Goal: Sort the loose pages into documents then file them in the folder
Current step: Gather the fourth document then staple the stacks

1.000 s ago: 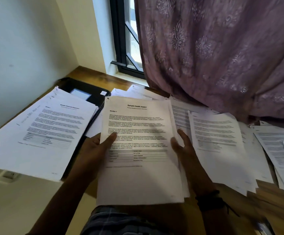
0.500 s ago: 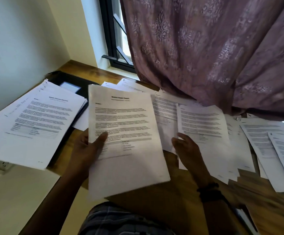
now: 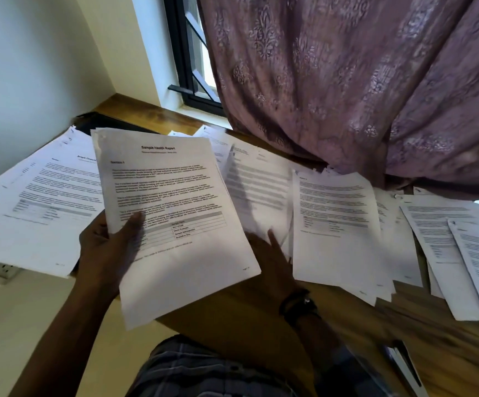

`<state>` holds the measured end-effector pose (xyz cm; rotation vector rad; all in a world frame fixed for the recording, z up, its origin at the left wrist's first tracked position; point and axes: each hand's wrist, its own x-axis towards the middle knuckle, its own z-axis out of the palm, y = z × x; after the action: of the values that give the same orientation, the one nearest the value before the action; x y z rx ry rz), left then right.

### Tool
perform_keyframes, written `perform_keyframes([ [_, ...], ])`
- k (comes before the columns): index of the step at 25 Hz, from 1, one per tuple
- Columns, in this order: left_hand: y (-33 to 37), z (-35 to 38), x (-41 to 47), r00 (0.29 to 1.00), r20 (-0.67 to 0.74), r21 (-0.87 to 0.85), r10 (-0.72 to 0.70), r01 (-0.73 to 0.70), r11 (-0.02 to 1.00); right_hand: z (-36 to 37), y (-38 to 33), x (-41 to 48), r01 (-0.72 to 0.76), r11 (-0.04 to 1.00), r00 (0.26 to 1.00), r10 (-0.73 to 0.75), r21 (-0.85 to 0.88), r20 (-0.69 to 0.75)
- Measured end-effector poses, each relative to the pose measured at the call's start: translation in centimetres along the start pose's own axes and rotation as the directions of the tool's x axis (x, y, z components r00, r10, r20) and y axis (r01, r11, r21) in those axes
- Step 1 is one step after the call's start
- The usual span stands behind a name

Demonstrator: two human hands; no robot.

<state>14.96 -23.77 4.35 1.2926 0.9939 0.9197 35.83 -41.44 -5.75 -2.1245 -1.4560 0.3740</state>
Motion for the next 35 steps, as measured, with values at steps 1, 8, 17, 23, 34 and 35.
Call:
perform_keyframes([
  [1, 0.1, -0.3, 0.4, 1.000, 0.007, 0.006, -0.013, 0.013, 1.000, 0.3, -1.0, -0.5, -0.007, 0.994, 1.000, 0.003, 0.113, 0.030],
  [8, 0.5, -1.3, 2.2, 0.997, 0.034, 0.012, -0.067, 0.066, 0.998, -1.6, -1.4, 3.1, -0.555, 0.831, 0.820, 0.542, -0.026, -0.187],
  [17, 0.3, -1.9, 4.2, 0.981, 0.159, 0.035, -0.113, 0.109, 0.993, -2.3, -0.9, 5.4, -0.666, 0.700, 0.716, 0.696, 0.256, -0.040],
  [23, 0.3, -1.2, 5.7, 0.937, 0.320, -0.032, -0.142, 0.161, 0.986, -5.5, -3.4, 1.7, -0.396, 0.576, 0.795, 0.605, 0.715, -0.048],
  [34, -0.7, 7.0, 0.6, 0.841, 0.431, -0.083, -0.326, 0.397, 0.914, -10.6, -4.8, -2.2, -0.443, 0.382, 0.834, 0.506, 0.811, 0.217],
  [35, -0.9, 7.7, 0.1, 0.834, 0.436, -0.059, -0.339, 0.403, 0.913, -11.0, -4.3, -2.7, -0.411, 0.456, 0.858, 0.485, 0.790, 0.166],
])
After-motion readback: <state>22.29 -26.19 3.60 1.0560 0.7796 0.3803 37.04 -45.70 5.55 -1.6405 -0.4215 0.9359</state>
